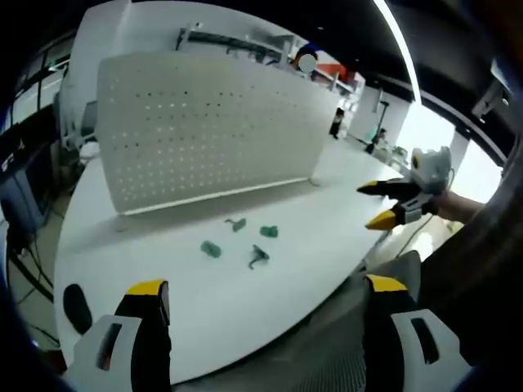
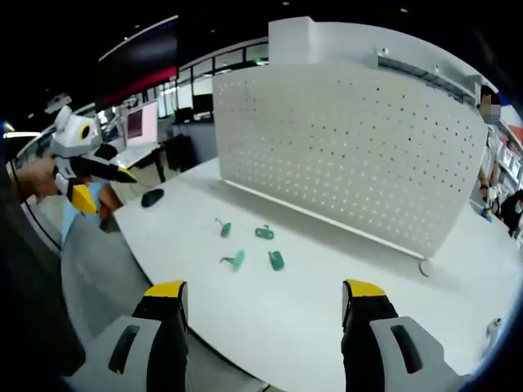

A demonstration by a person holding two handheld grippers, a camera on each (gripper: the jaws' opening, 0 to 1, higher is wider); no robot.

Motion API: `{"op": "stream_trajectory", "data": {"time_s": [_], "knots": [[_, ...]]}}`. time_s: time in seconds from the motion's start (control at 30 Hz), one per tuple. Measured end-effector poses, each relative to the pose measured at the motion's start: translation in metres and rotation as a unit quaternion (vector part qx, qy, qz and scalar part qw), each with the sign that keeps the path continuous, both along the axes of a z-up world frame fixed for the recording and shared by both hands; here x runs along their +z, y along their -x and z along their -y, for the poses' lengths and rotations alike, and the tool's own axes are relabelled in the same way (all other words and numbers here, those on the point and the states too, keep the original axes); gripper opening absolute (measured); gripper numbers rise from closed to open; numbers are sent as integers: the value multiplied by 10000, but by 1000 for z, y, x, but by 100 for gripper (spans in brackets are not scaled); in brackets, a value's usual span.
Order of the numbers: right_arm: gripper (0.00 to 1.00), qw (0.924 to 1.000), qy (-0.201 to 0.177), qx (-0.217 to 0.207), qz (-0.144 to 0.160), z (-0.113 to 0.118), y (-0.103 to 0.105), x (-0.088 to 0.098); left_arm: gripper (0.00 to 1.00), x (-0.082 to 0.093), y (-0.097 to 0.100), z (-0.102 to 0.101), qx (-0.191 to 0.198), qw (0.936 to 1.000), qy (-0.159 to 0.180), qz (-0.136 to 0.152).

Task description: Insert the hook assembly into the mounting plate slot until the hook locks in place.

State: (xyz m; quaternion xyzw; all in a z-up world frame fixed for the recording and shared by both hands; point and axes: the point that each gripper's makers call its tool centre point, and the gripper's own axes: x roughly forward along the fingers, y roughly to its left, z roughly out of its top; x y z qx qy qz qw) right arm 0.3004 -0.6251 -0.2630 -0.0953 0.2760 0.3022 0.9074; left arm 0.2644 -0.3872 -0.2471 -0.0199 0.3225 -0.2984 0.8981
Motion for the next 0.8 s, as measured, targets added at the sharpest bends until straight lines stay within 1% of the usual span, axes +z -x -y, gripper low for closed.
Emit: {"op": "stream_trajectory", "data": {"time_s": [0.43,0.8], "knots": [[78,10000,22,-49,6,3,0,0,100,-2,0,3,-86,10000,-11,-15],[78,10000,43,-72,1,5,2,0,100,-3,0,1,-50,10000,-25,0]]}}
